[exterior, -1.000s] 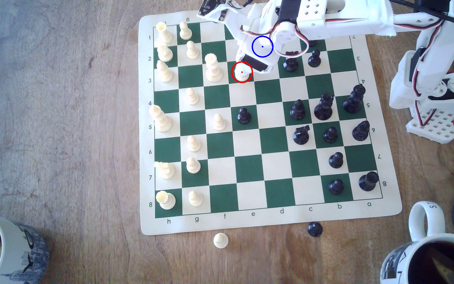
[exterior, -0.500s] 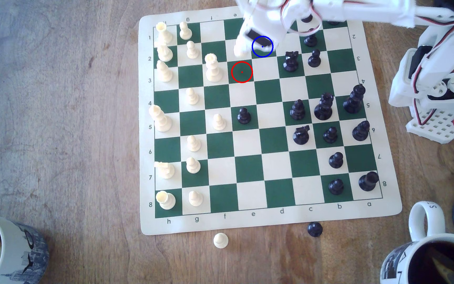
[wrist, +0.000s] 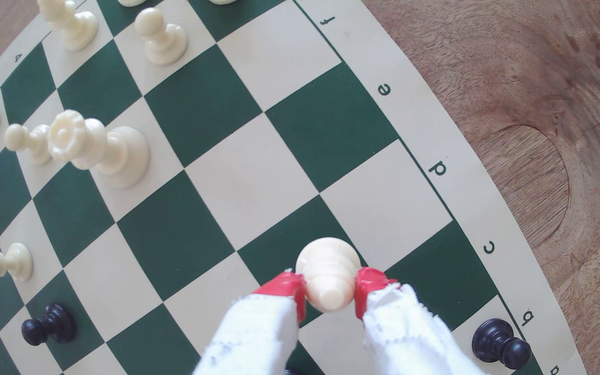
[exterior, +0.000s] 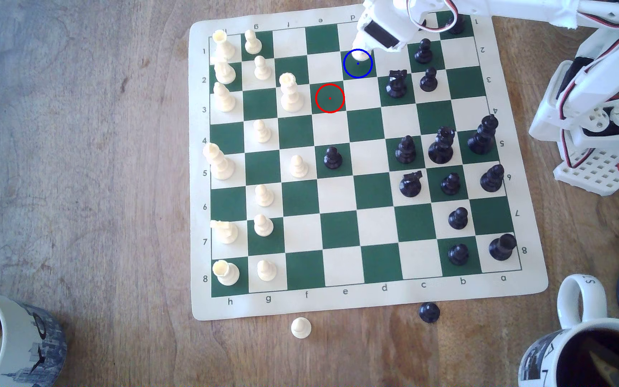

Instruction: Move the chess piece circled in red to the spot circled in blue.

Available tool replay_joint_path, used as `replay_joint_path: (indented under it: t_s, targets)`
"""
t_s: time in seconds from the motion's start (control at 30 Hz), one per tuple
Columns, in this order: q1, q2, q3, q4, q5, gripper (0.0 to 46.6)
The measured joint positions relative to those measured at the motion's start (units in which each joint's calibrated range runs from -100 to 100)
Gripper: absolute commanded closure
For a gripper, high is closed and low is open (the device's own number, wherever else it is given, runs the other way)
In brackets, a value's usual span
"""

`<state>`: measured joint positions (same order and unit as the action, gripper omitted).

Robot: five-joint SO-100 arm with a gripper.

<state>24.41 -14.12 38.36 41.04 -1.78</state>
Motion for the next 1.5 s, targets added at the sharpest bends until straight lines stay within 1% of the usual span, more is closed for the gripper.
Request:
replay_joint_path:
  t_s: [0.17,0.37,0.77,1.1,1.13,1.23,1.37,1.5]
  targets:
    - [0.07,0.00,2.71,-3.82,0.00,43.4]
    - [0.07,0.50,2.98,-6.22,0.00,43.4]
    - [-1.55,3.52,2.98,-7.17,0.10,43.4]
    - [-1.40,3.52,3.89,-7.17,0.20,42.8]
    - [-1.25,3.52,3.89,-7.17,0.24,42.0]
    - [-1.18,3.52,3.89,-7.17,0.44,34.8]
    - [-1.11,3.52,3.89,-7.17,0.44,31.1]
    - [-0.88,3.52,3.89,-7.17,0.49,29.4]
